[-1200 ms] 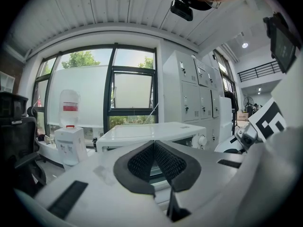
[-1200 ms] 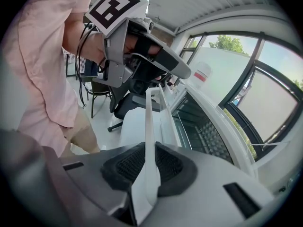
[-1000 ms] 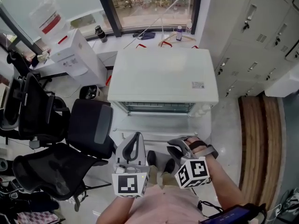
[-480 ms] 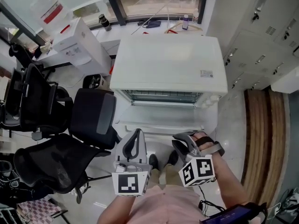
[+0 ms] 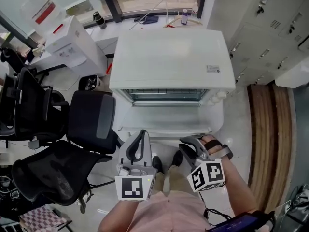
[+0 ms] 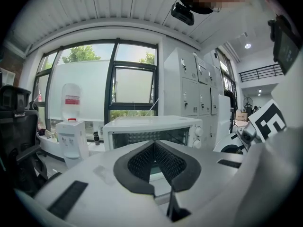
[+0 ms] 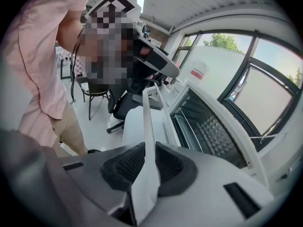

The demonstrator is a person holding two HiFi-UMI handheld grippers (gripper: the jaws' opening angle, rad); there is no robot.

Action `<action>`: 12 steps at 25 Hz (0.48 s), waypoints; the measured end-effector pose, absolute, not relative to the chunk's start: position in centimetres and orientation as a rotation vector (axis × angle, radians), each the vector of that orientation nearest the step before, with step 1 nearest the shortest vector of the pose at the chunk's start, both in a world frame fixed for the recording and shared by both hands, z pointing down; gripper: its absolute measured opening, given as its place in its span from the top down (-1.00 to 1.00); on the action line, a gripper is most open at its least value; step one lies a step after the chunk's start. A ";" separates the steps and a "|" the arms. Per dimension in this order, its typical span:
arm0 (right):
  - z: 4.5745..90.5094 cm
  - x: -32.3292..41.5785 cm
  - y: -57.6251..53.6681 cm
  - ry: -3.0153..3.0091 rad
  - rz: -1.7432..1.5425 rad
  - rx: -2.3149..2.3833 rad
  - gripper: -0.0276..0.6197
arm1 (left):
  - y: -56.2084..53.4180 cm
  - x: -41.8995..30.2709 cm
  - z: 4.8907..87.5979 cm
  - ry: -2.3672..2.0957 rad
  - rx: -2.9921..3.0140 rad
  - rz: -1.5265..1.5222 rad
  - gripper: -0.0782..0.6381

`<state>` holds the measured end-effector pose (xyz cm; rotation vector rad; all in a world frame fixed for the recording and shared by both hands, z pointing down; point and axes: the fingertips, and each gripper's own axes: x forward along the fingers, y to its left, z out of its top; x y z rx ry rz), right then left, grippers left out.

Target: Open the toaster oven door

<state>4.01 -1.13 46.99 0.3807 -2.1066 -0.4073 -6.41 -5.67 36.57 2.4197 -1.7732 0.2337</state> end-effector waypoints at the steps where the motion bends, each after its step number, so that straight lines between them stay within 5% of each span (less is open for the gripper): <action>1: 47.1 4.0 -1.0 -2.102 -0.406 0.380 0.69 | -5.7 -6.5 36.6 -1.769 2.417 0.235 0.74; 12: 48.8 3.9 0.5 -2.078 -0.385 0.384 0.69 | -5.4 -6.9 37.9 -1.726 2.418 0.239 0.74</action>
